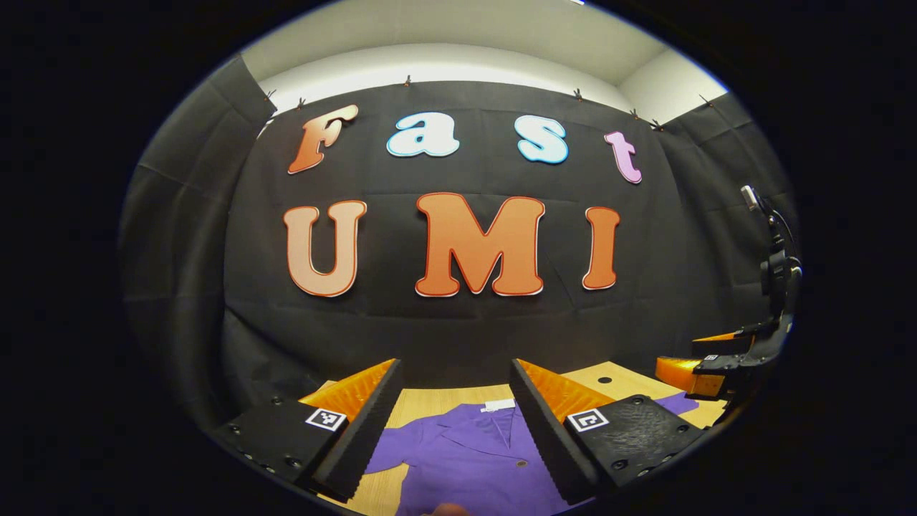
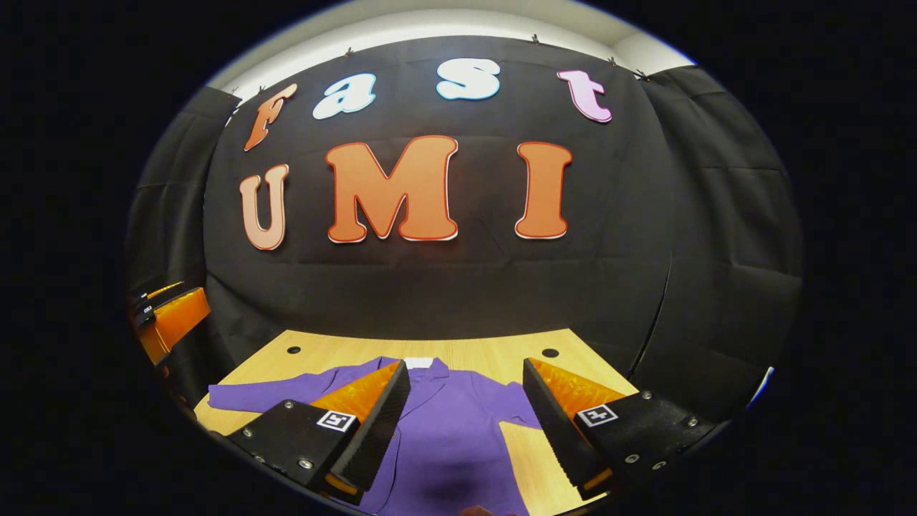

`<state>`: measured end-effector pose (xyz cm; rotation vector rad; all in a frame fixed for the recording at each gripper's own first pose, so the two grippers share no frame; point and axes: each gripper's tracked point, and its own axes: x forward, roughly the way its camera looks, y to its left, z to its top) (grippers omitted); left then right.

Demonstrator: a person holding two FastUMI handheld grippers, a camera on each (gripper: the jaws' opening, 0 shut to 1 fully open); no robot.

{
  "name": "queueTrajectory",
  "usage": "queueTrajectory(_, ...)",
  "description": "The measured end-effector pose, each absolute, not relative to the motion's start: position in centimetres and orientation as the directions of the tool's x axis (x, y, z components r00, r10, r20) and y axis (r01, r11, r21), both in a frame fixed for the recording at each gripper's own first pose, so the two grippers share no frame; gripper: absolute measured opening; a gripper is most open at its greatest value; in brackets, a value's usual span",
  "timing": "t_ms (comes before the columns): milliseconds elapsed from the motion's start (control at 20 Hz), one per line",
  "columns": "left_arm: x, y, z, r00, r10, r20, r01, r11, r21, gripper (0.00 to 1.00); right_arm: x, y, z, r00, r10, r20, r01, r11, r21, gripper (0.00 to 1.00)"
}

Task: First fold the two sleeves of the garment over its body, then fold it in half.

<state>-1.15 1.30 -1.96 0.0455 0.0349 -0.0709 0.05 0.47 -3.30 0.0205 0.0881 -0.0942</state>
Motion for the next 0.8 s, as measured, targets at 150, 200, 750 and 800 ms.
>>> queueTrajectory(150, -1.1, 2.3, -1.9, 0.996, -0.089, -0.022, 0.09, 0.994, 0.054, 0.96, -0.1, -0.6, -3.2, 0.984, -0.15, -0.092, 0.151, 0.988, 0.008, 0.96)
queueTrajectory(200, -1.1, 2.5, -1.8, 0.995, -0.097, -0.015, 0.098, 0.993, 0.064, 0.96, 0.0, -1.2, -3.2, 0.982, -0.165, -0.094, 0.167, 0.986, 0.012, 0.96)
queueTrajectory(750, 1.2, 4.2, -2.9, 0.996, 0.077, -0.046, -0.074, 0.996, 0.055, 0.95, 1.8, -19.8, -12.8, 0.846, -0.421, -0.328, 0.427, 0.902, -0.057, 0.96)
queueTrajectory(800, 1.6, 4.1, -2.9, 0.995, 0.094, -0.046, -0.091, 0.994, 0.064, 0.96, 2.3, -21.2, -13.6, 0.83, -0.434, -0.352, 0.443, 0.895, -0.06, 0.96)
